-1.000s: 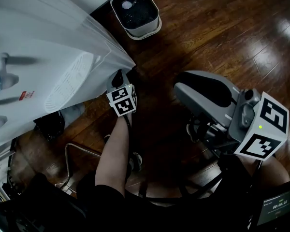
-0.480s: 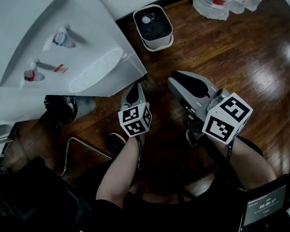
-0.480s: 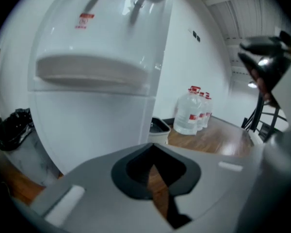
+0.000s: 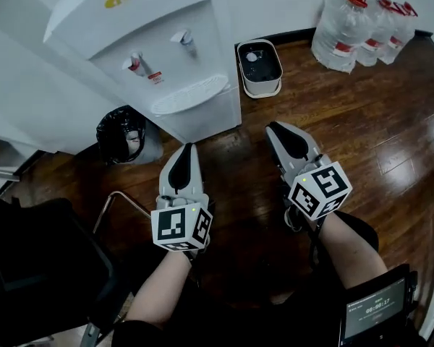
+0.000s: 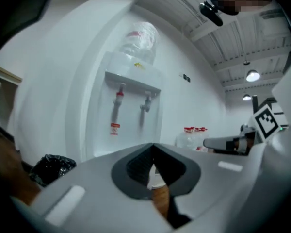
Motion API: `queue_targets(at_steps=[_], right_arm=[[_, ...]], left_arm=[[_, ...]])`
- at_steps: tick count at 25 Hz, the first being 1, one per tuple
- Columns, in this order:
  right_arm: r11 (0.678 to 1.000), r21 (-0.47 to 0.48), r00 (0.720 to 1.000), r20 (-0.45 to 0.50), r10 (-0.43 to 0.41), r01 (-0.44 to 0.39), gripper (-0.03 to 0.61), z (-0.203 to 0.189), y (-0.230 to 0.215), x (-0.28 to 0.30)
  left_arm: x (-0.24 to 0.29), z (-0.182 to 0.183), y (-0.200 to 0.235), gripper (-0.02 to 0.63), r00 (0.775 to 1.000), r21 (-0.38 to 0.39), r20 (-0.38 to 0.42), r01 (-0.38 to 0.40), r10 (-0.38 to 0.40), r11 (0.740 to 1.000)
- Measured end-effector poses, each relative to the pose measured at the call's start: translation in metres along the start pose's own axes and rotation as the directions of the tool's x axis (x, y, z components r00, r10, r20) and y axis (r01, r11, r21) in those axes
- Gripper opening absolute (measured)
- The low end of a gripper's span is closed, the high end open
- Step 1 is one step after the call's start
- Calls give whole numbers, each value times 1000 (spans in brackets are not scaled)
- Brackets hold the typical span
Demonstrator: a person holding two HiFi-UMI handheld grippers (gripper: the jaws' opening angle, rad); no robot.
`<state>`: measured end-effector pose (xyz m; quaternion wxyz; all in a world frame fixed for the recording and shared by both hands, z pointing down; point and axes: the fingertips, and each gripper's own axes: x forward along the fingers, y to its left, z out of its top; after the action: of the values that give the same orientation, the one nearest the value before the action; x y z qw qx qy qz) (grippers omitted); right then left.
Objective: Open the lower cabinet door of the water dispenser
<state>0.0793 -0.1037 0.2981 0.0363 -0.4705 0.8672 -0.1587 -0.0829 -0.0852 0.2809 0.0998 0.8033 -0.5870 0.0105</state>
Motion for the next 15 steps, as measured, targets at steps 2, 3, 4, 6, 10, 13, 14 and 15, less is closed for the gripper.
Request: queue_targets(at_steps=[2,3,4,6,10,13,14,15], right_arm=[[998,-70,1000,23,-11,12,37,0,19,-10],[995,-95,1000,29,-11,14,37,-1,28,-15],[993,-114,999,33,-10,13,37,-1,36,-18],[992,-128,999,37,-6,11,37,-2,48,-20],[986,-167,999,44,12,-4,35,-4,65,-16],[984,-176,999,40,28,-20,34,-8,74,-11],[983,-183,999,39,32,-25,31,-8,77,-9],[981,-193,999,39,37,-29,29,-9,79,-8]], left_arm=[[-20,4,4,23,999,-16,25,-20,20,1000],[-27,4,4,23,999,-12,39,-22,23,1000],[-32,4,3,23,998,0,54,-25,25,1000],[-40,4,2,23,997,22,73,-36,35,999],[-51,-5,-3,23,996,19,78,-34,32,999],[-55,-15,-8,23,997,8,76,-14,13,1000],[-54,-17,-9,23,997,9,77,-7,6,1000],[-53,-17,-12,23,997,16,78,0,-2,1000]])
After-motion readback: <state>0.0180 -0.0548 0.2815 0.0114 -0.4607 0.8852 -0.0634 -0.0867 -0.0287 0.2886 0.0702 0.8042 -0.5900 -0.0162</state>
